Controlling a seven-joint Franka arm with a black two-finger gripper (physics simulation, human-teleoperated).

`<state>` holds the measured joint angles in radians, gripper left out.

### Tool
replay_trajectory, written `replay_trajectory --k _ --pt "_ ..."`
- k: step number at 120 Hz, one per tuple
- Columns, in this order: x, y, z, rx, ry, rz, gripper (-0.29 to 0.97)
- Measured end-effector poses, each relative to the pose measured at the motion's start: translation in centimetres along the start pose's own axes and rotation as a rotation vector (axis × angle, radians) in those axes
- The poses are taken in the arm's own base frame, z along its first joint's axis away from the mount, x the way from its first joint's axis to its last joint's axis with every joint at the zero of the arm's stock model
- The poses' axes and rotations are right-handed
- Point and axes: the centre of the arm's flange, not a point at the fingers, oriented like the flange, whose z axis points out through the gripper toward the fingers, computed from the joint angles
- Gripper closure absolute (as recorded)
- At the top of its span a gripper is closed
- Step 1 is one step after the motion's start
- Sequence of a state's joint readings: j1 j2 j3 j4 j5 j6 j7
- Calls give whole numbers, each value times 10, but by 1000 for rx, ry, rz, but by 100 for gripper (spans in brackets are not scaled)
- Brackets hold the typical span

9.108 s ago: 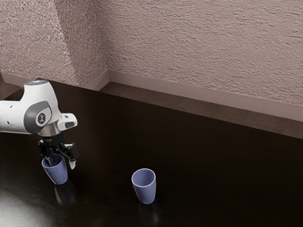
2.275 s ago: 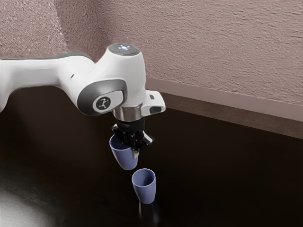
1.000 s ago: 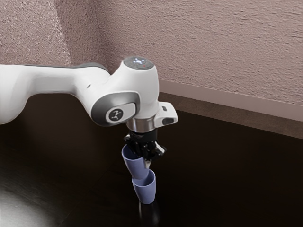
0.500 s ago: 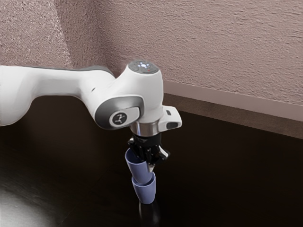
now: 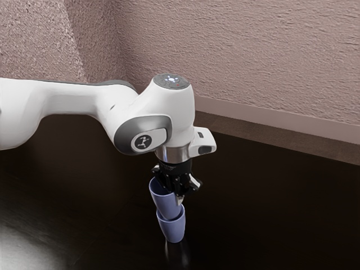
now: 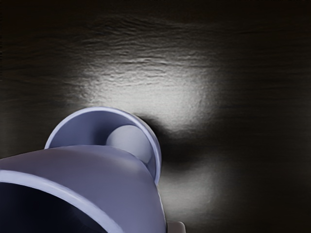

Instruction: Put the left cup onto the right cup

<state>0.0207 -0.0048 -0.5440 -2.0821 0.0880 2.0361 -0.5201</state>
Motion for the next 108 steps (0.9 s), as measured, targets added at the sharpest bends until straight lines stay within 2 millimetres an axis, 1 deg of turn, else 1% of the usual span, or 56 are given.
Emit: replay_trajectory --k 44,61,108 --pt "6 -2 -1 3 7 -2 78" --pt "12 -2 -2 1 12 -1 78" --pt "19 -12 5 1 10 -19 78"
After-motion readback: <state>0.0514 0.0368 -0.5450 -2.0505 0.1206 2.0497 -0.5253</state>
